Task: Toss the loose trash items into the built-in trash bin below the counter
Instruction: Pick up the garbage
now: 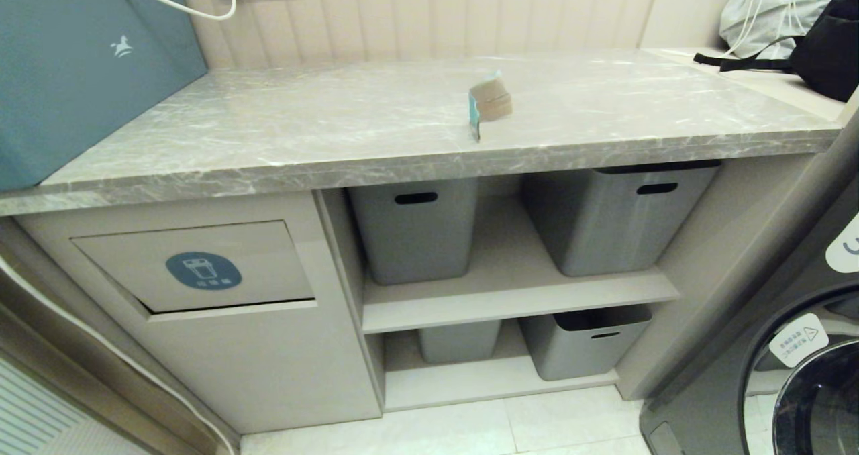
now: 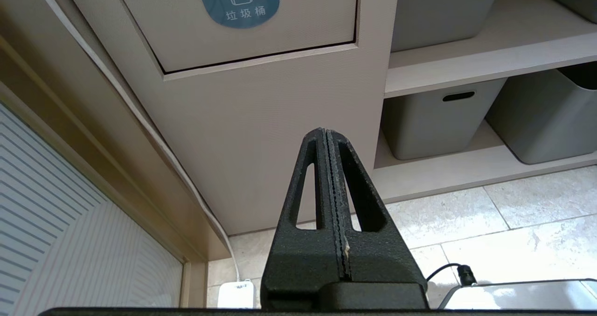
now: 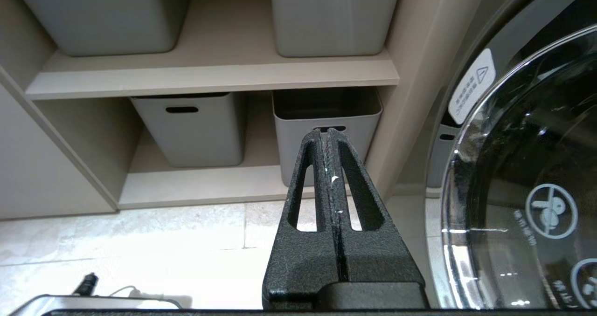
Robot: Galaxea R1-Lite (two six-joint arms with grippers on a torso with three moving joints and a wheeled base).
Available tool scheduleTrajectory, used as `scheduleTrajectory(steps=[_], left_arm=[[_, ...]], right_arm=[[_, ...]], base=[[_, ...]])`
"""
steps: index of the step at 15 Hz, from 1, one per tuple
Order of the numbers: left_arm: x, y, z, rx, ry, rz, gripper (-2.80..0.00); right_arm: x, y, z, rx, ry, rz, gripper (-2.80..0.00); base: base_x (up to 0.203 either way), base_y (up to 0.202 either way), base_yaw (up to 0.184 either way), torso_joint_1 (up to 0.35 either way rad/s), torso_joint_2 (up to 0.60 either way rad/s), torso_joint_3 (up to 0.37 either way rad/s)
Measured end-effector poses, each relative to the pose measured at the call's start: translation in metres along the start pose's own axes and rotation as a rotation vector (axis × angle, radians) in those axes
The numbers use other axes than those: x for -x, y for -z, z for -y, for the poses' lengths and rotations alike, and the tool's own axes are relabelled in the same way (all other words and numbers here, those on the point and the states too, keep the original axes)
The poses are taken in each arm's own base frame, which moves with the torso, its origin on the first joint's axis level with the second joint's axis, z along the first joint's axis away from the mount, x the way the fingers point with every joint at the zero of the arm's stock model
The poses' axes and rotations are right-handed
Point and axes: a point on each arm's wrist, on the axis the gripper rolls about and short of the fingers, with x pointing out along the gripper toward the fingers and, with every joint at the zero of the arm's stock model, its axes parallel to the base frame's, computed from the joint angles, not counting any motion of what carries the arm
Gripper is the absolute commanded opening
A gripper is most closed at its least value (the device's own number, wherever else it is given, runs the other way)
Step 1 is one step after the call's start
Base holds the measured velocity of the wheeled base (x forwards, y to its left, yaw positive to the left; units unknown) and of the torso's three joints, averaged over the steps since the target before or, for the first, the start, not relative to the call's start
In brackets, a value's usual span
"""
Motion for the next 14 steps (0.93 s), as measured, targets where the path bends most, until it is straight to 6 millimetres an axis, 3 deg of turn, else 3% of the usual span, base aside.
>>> scheduleTrajectory(steps=[6, 12, 14], left_arm=[[0.000, 0.000, 0.000, 0.008, -0.001, 0.002, -2.80], [0.000, 0.000, 0.000, 0.007, -0.002, 0.002, -2.80], [0.000, 0.000, 0.000, 0.007, -0.003, 0.002, -2.80]], right_arm=[[0.002, -0.015, -0.001, 0.106, -0.034, 0.136, -2.80], [0.021, -0.077, -0.003, 0.026, -0.221, 0.188, -2.80], [0.018, -0.101, -0.003, -0.016, -0.271, 0.159, -2.80]], base=[[0.000, 0.000, 0.000, 0.000, 0.00, 0.000], [0.000, 0.000, 0.000, 0.000, 0.00, 0.000], [0.000, 0.000, 0.000, 0.000, 0.00, 0.000]])
